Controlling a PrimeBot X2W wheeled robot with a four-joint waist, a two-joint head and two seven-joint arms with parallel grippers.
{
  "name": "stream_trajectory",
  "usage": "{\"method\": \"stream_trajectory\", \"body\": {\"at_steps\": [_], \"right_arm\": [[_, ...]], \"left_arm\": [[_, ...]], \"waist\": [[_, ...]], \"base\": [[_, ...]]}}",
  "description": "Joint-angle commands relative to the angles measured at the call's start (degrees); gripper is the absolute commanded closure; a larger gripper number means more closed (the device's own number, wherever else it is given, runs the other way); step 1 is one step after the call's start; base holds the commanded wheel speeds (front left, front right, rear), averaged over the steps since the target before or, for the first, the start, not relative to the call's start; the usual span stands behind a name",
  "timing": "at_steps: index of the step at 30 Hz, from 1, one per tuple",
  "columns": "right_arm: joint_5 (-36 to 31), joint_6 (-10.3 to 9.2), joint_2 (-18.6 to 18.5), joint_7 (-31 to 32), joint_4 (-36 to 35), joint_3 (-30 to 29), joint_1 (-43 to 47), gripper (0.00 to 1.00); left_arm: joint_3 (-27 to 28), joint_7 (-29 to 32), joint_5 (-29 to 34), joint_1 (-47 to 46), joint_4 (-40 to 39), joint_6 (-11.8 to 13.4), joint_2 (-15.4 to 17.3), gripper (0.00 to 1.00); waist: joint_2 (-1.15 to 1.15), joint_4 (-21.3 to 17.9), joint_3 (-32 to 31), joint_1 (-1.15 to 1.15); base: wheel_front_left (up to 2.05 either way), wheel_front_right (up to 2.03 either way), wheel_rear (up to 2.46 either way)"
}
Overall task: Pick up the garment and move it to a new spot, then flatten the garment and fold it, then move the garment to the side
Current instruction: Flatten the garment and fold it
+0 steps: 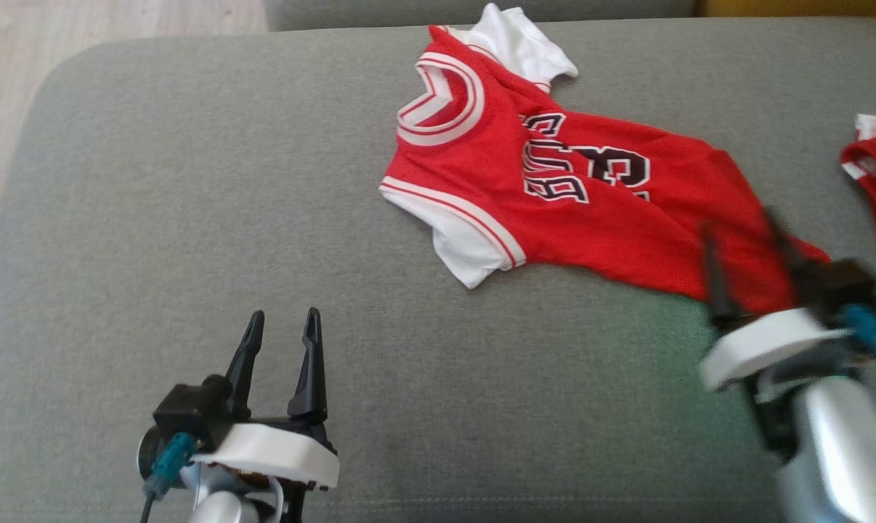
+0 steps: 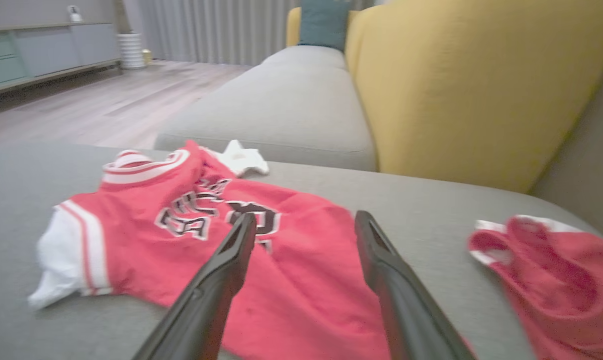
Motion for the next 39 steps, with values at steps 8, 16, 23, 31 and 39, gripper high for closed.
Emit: {"method": "stream_trajectory", "body": {"at_steps": [8, 16, 23, 31, 39], "right_arm": [[2.18, 0.37, 2.26, -1.97, 8.13, 16.25, -9.78, 0.00], [1.94, 0.37, 3.88, -2.69, 27.14, 26.16, -21.68, 0.00], [-0.91, 0.37, 3.74, -2.88, 38.68, 27.58, -26.91, 0.00], [-6.50, 0.37, 3.82, -3.38, 48.80, 25.81, -32.10, 0.87], [-2.18, 0.37, 5.03, -7.51, 51.09, 26.46, -32.72, 1.00]], "left_arm": [[1.11, -0.69, 0.13, -2.13, -2.01, 0.12, -0.04, 0.00], [-0.30, -0.69, -1.12, -2.37, -2.25, 0.96, -0.04, 0.00], [-0.86, -0.69, -2.01, -1.93, -2.43, 1.65, -0.04, 0.00], [-1.43, -0.69, -2.53, -1.99, -2.65, 2.01, -0.04, 0.00], [-1.32, -0.69, -2.47, -1.77, -2.27, 2.01, -0.04, 0.00]], "waist": [[0.00, 4.97, 0.93, 0.00], [0.00, 12.41, 1.80, 0.00], [0.00, 15.76, 1.90, 0.00], [0.00, 17.06, 2.33, 0.00], [0.00, 16.54, 1.74, 0.00]], "base": [[0.00, 0.00, 0.00], [0.00, 0.00, 0.00], [0.00, 0.00, 0.00], [0.00, 0.00, 0.00], [0.00, 0.00, 0.00]]}}
